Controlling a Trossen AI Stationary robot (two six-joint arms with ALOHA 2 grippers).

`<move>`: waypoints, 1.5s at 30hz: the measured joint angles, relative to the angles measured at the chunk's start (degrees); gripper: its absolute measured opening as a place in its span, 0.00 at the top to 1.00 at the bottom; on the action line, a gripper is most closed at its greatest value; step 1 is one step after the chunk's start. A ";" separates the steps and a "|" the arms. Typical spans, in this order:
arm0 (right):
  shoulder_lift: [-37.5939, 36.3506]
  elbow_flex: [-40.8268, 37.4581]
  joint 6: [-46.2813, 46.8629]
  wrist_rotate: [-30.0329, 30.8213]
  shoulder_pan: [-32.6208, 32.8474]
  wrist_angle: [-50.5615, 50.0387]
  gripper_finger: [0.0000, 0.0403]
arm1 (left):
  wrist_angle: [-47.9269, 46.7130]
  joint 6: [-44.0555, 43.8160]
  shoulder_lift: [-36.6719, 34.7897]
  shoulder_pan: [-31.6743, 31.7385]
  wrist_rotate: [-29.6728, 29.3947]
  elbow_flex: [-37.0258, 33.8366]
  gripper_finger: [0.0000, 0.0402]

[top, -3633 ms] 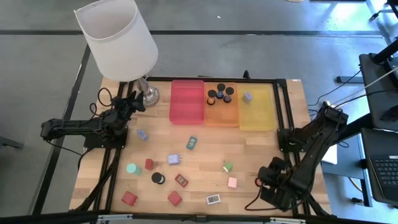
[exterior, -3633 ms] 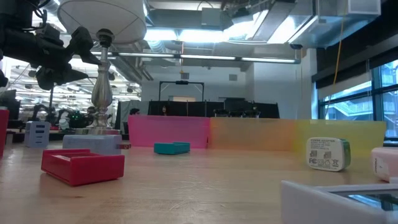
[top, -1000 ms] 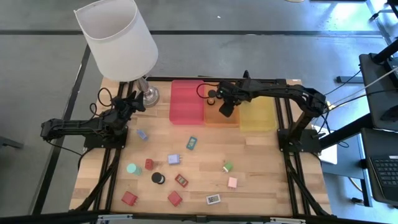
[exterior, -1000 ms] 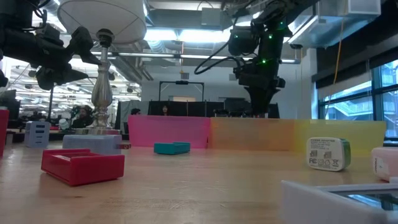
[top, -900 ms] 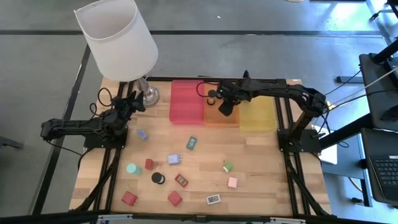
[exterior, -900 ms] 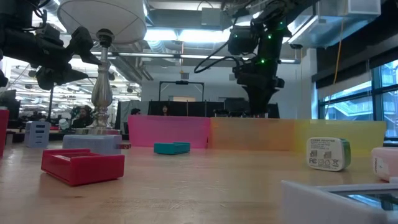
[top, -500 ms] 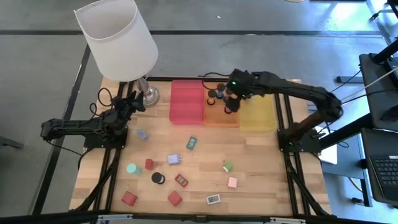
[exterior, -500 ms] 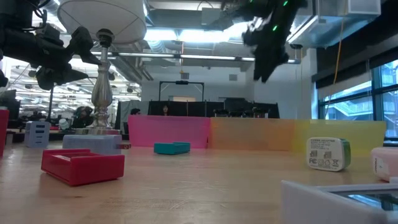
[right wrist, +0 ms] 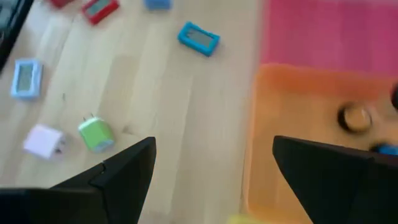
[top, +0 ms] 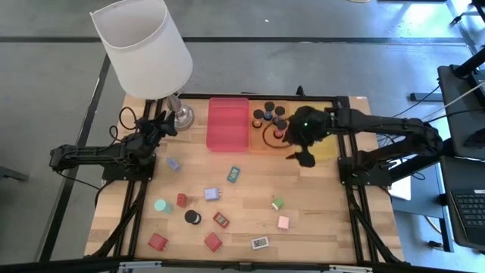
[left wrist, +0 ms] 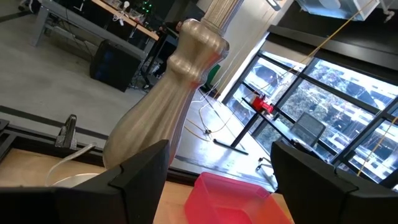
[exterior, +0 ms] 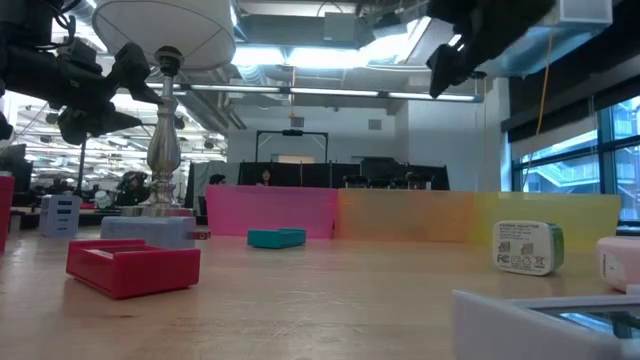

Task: Pick & Place Office items
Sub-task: Put the green charger adapter into the yellow bin

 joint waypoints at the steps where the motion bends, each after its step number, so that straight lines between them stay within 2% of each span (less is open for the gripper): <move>1: 0.06 -0.90 -1.90 0.00 0.72 1.45 0.19 | 0.00 0.00 0.01 0.00 0.01 0.01 0.31; 5: 1.33 -3.35 -7.20 -0.85 4.07 4.92 0.19 | 0.00 0.00 0.00 0.00 0.00 0.02 0.31; 9: 2.33 -5.63 -7.01 -5.82 9.22 6.15 0.19 | -0.01 0.00 0.01 0.00 0.00 0.00 0.31; 11: 2.62 -7.17 -6.31 -6.42 12.66 7.81 0.19 | 0.00 0.00 0.01 0.00 -0.02 0.02 0.31; 18: 4.56 -15.43 -5.95 -1.65 25.02 22.60 0.19 | -0.02 0.00 0.02 0.00 -0.02 0.00 0.31; 24: 7.94 -20.51 -5.37 2.81 31.54 34.75 0.19 | 0.00 0.00 0.01 0.00 -0.02 0.02 0.31; 28: 11.76 -21.56 -5.56 3.53 32.32 39.21 0.19 | 0.03 0.00 0.01 0.00 -0.02 0.02 0.31; 35: 20.50 -21.63 -5.53 4.48 30.80 41.04 0.19 | -0.04 0.00 0.02 0.00 -0.04 0.02 0.31; 39: 24.64 -21.60 -2.40 5.06 29.72 42.01 0.19 | -0.04 0.00 0.01 0.00 -0.04 0.02 0.31; 42: 25.44 -21.44 0.28 4.15 29.49 42.13 0.23 | -0.03 0.00 0.01 0.00 -0.04 0.02 0.31; 45: 25.33 -21.43 1.43 4.41 29.54 42.34 0.31 | 0.01 0.00 0.00 0.00 -0.04 0.02 0.31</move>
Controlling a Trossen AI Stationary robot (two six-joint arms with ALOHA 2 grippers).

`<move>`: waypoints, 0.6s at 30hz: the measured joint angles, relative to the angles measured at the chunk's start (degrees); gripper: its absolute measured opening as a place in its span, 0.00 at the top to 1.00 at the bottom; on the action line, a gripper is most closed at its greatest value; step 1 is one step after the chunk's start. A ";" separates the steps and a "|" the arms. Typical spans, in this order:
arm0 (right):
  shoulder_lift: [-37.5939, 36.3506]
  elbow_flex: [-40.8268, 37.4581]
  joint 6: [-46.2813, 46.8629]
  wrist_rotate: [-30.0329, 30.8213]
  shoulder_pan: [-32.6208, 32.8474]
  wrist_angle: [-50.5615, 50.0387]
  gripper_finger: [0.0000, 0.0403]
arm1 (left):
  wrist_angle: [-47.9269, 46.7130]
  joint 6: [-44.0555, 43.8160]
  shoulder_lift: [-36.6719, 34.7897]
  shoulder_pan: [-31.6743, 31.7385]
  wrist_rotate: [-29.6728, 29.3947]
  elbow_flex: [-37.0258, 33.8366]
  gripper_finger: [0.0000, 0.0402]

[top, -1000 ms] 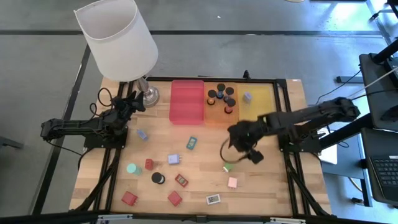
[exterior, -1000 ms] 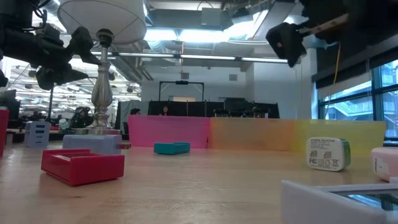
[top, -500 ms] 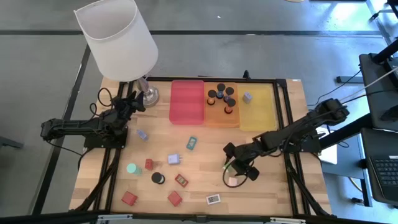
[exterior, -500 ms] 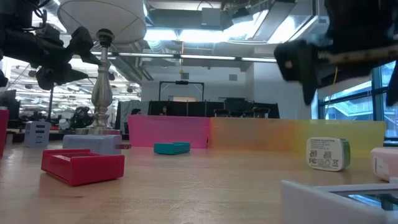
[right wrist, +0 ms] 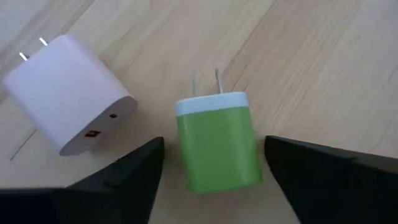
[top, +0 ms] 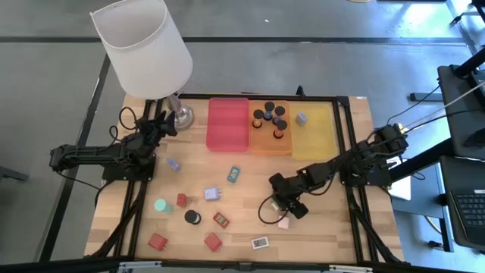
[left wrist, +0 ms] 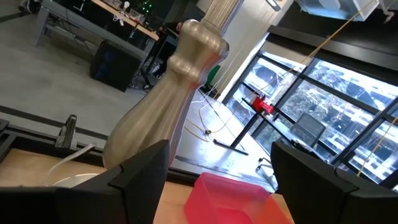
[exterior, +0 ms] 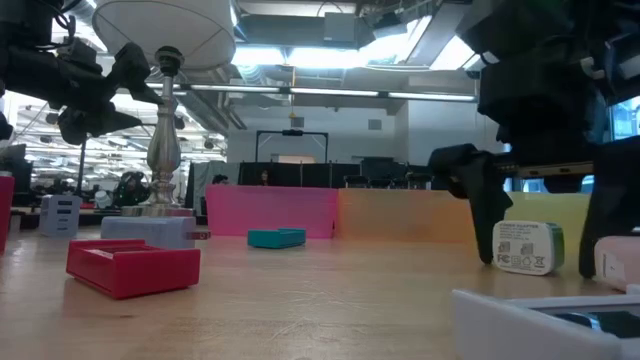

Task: Pick & Place Office items
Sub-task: Put the green charger adapter into the yellow bin

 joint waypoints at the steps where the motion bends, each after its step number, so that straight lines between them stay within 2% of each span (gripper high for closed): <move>1: -0.11 0.00 0.22 0.01 0.00 -0.02 0.35 | -0.05 0.00 0.00 0.00 0.00 0.00 0.31; 8: -0.12 0.00 6.26 -1.94 -0.18 0.45 0.64 | -0.01 0.00 0.00 0.00 0.00 0.00 0.31; 14: -4.28 -0.07 12.27 -10.06 -2.30 -0.13 0.63 | -0.01 0.00 0.00 0.00 0.00 0.00 0.31; 18: -11.84 -0.07 14.09 -9.41 -5.25 -0.53 0.63 | -0.03 0.00 0.00 0.00 0.00 0.00 0.31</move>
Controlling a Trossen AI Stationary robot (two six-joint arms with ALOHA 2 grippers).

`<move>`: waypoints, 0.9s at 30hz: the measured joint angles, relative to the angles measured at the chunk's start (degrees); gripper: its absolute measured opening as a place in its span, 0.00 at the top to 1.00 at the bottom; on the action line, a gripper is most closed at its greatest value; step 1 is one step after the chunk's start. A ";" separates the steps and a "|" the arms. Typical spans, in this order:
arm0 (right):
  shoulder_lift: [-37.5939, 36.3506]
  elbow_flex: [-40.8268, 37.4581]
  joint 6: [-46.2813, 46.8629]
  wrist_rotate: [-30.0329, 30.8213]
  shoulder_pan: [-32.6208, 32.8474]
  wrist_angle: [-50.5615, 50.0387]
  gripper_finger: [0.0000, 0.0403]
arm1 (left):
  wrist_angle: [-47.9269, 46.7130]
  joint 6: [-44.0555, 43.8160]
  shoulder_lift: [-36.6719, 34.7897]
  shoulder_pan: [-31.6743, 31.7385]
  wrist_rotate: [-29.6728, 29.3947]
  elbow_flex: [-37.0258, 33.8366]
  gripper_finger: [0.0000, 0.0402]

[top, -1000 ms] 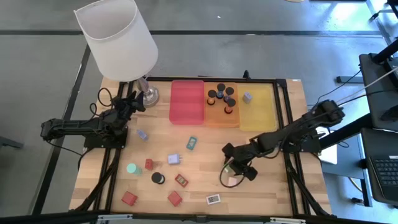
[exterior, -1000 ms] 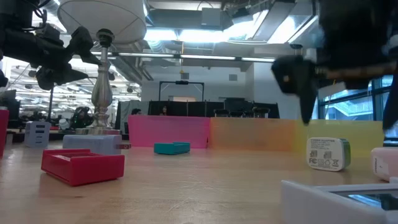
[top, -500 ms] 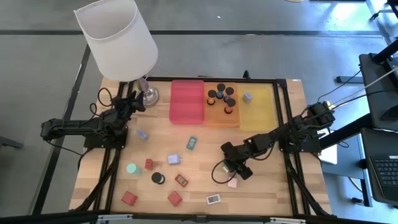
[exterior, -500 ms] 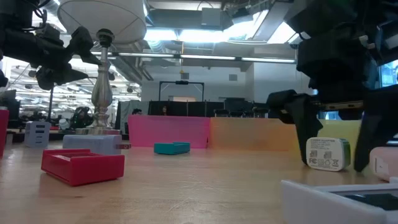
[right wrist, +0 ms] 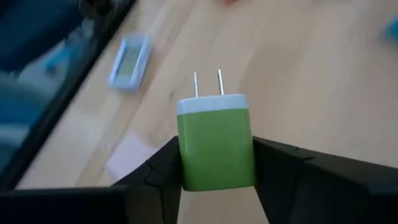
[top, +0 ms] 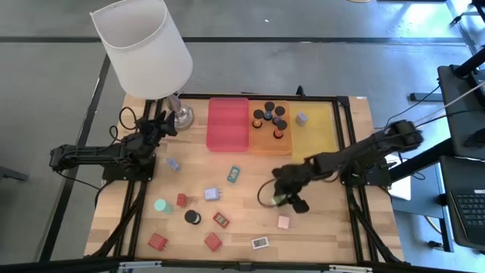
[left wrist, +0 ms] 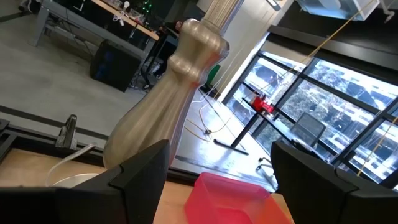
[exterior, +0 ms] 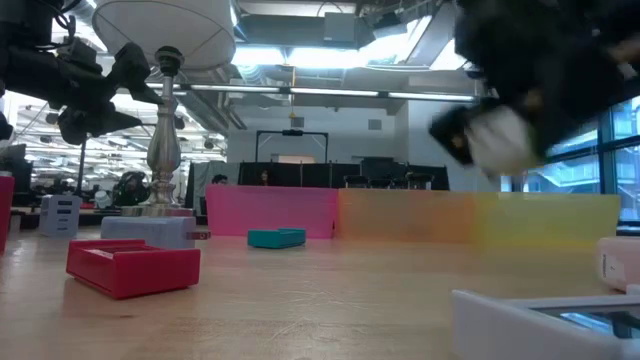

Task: Pick & Place Office items
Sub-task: Put the green charger adapter into the yellow bin

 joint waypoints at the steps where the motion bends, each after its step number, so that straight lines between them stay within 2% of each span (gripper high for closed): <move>1: -2.37 0.01 0.71 1.17 -0.90 -0.43 0.63 | 0.02 0.00 0.00 0.00 0.00 0.00 0.31; 8: -17.32 0.02 8.37 14.46 -10.76 -12.35 0.61 | 0.02 0.00 0.00 0.00 0.00 0.00 0.31; 11: -22.21 0.02 10.24 16.64 -16.22 -18.47 0.58 | 0.01 0.00 0.00 0.00 0.00 0.00 0.31; 15: -26.89 0.02 11.53 17.39 -24.87 -24.81 0.60 | 0.01 0.00 0.00 0.00 0.00 0.00 0.31; 20: -27.79 0.04 11.63 17.64 -35.14 -32.15 0.62 | 0.00 0.00 0.00 0.00 0.00 0.00 0.31; 27: -23.01 -0.05 15.57 17.82 -45.15 -33.19 0.59 | 0.02 0.00 0.00 0.00 0.00 0.00 0.31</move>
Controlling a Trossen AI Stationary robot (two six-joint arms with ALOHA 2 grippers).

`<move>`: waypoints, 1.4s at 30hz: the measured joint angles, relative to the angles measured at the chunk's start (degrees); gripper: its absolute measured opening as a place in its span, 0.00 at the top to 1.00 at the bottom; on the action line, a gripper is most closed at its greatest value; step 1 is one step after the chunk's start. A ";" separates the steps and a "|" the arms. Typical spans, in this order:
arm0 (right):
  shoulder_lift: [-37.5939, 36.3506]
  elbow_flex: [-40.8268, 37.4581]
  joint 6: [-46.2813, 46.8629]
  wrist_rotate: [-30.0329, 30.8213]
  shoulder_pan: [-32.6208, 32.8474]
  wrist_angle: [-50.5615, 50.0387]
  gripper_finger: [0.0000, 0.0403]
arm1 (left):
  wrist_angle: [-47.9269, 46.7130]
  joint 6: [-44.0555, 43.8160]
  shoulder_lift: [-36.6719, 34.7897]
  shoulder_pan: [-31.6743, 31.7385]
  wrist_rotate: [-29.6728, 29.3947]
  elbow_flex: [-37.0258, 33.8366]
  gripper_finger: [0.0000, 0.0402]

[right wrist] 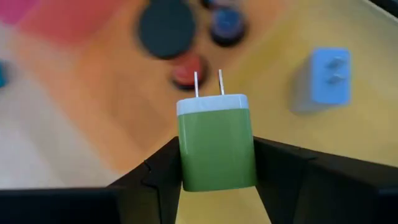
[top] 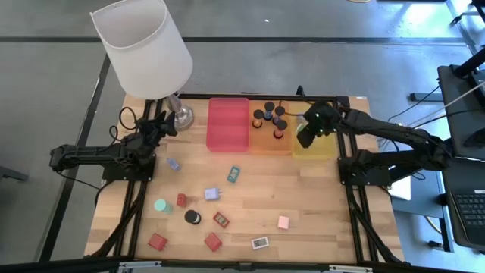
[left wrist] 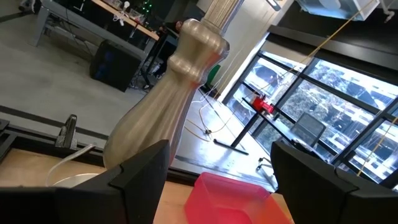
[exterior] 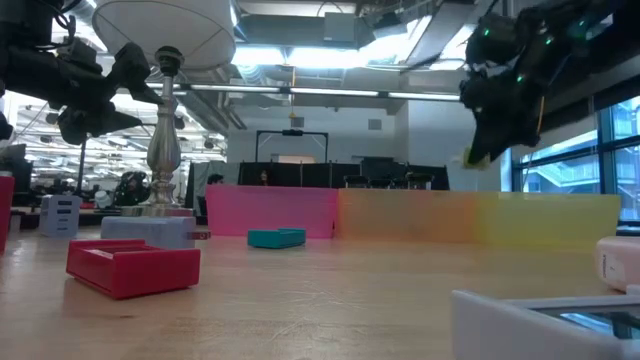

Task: Pick & Place Office items
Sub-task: Put the green charger adapter into the yellow bin, then put the pink charger adapter into the yellow bin

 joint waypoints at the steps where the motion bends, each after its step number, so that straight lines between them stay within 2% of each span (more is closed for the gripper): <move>1: 0.97 -0.22 0.72 0.62 -1.02 0.56 0.60 | -0.02 0.00 0.00 0.00 0.00 0.00 0.31; 5: 5.94 -2.70 4.73 1.57 -4.68 3.80 0.60 | -0.02 0.00 0.00 0.00 0.00 0.00 0.31; 9: 11.89 -5.45 7.86 0.74 -7.00 11.37 0.60 | -0.02 0.00 0.00 0.00 0.00 0.00 0.31; 14: 19.27 -5.72 7.79 0.88 -9.93 19.38 0.60 | -0.02 0.00 0.00 0.00 0.00 0.00 0.31; 21: 25.66 -5.39 7.76 0.31 -12.02 22.69 0.60 | -0.02 0.00 0.00 0.00 0.00 0.00 0.31; 27: 24.99 -5.31 7.80 0.32 -12.02 22.92 0.57 | -0.02 0.00 0.00 0.00 0.00 0.00 0.31; 35: 20.81 -2.73 9.52 -2.68 -12.00 21.20 0.39 | -0.01 0.00 0.00 0.00 0.00 0.00 0.31; 42: 14.02 0.91 9.11 -5.57 -11.52 10.90 0.27 | -0.02 0.01 0.00 0.00 0.00 0.00 0.31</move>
